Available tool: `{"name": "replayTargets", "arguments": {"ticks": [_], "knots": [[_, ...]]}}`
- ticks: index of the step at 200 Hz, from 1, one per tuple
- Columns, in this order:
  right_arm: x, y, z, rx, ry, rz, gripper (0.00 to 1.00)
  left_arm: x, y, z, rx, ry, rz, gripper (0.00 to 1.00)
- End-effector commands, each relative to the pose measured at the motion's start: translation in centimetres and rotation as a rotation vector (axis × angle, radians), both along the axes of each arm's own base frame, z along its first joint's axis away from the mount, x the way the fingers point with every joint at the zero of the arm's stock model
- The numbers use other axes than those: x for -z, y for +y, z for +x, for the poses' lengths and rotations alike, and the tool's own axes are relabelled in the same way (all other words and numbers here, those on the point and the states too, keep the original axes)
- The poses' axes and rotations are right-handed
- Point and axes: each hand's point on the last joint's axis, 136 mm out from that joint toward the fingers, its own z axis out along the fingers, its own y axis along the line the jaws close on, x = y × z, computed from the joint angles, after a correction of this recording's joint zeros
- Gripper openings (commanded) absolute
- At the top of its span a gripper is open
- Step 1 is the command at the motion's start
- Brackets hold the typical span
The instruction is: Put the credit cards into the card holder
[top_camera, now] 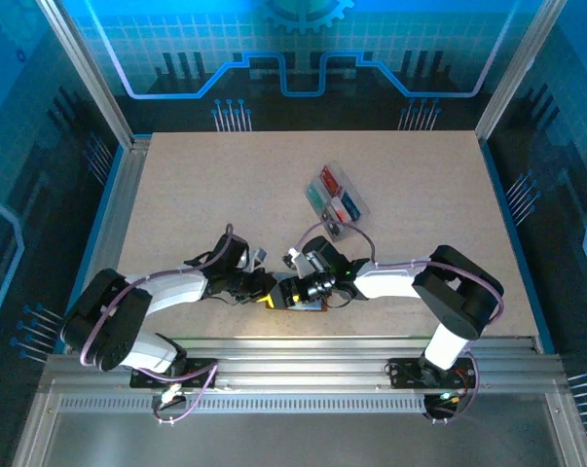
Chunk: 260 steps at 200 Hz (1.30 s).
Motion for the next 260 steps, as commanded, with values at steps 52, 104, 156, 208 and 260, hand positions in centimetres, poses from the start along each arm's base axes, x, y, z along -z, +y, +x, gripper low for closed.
{"name": "replayTargets", "arguments": {"ticks": [52, 104, 156, 208, 260], "knots": [[-1.4, -0.7, 0.1, -0.029, -0.034, -0.024, 0.76, 1.8, 0.7, 0.0, 0.016, -0.012, 0.100, 0.16], [-8.8, -8.5, 6.9, 0.223, -0.347, -0.323, 0.85, 3.6, 1.4, -0.8, 0.037, -0.001, 0.152, 0.15], [-11.2, -20.3, 13.8, 0.525, -0.470, -0.796, 0.90, 4.0, 1.5, -1.0, 0.056, -0.003, 0.166, 0.14], [-10.6, -23.6, 18.5, 0.581, -0.524, -1.040, 0.80, 4.1, 1.0, -1.1, 0.079, -0.002, 0.164, 0.15], [-9.3, -23.6, 21.9, 0.565, -0.540, -1.132, 0.71, 4.2, 0.5, -1.3, 0.097, -0.001, 0.163, 0.14]]}}
